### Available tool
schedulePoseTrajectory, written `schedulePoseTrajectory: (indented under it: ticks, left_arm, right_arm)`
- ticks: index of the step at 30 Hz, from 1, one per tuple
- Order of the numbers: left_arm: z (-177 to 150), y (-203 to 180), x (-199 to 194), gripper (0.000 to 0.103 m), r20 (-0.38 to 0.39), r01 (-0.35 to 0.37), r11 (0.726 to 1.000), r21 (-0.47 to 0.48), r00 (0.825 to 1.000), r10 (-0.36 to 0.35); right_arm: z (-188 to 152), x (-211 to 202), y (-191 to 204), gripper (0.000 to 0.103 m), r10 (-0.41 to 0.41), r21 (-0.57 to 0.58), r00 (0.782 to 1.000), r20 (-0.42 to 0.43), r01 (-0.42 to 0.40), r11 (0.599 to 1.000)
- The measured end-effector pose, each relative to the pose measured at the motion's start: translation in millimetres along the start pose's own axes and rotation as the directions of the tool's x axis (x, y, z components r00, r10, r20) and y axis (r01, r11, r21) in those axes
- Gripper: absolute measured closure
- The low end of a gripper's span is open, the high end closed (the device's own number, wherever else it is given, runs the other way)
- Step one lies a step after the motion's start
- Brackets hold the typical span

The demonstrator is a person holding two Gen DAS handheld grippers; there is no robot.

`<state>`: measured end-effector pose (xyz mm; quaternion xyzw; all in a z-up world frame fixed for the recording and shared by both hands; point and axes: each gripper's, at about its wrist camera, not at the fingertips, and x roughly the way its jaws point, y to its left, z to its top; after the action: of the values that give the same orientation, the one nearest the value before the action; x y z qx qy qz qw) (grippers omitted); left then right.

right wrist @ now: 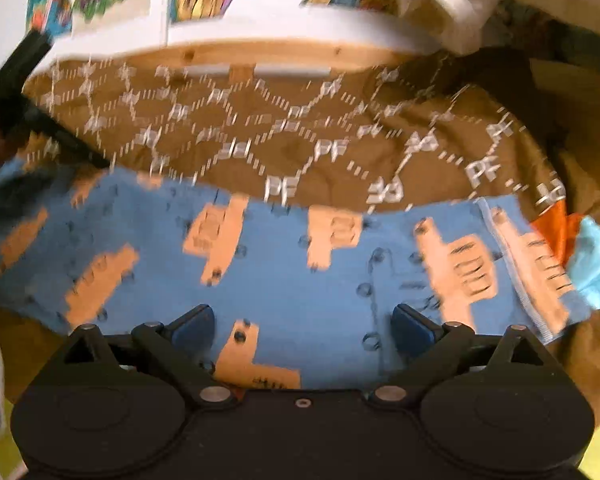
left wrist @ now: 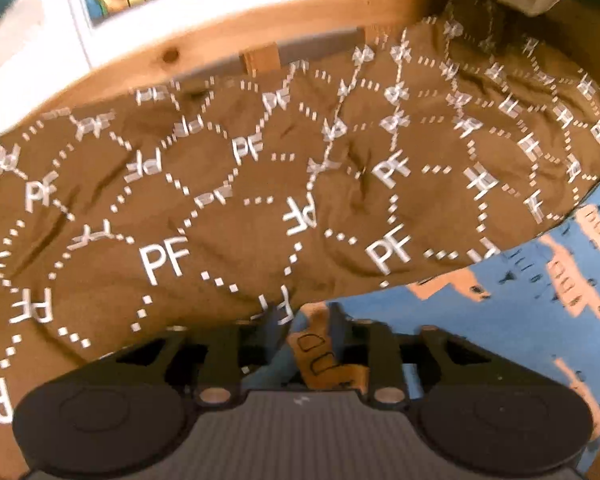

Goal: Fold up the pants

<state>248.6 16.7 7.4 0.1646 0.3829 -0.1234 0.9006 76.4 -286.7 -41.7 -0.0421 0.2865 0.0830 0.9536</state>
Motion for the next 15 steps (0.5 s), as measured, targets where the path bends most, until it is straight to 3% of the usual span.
schedulePoseTrajectory:
  ticks: [1, 5, 9, 11, 15]
  left_arm:
    - [-4, -5, -7, 0.047, 0.024, -0.016, 1.0, 0.017, 1.0, 0.015]
    - [-24, -28, -18, 0.046, 0.052, -0.108, 0.993, 0.053, 0.993, 0.105]
    - [-44, -51, -16, 0.043, 0.011, -0.095, 0.995, 0.027, 0.995, 0.094]
    - [-42, -65, -11, 0.032, -0.011, -0.1, 0.993, 0.061, 0.995, 0.101]
    - [-20, -90, -4, 0.03, -0.053, -0.167, 0.977, 0.134, 0.983, 0.176]
  right_arm:
    - [2, -4, -2, 0.006, -0.012, 0.008, 1.0, 0.019, 0.012, 1.0]
    - [7, -5, -19, 0.005, -0.054, 0.081, 0.999, 0.006, 0.054, 0.995]
    - [5, 2, -49, 0.006, -0.05, 0.268, 0.996, -0.077, 0.069, 0.961]
    - [4, -3, -63, 0.006, -0.028, 0.356, 0.998, -0.051, 0.044, 0.933]
    - [8, -28, -77, 0.004, -0.092, 0.345, 0.996, 0.008, 0.083, 0.935]
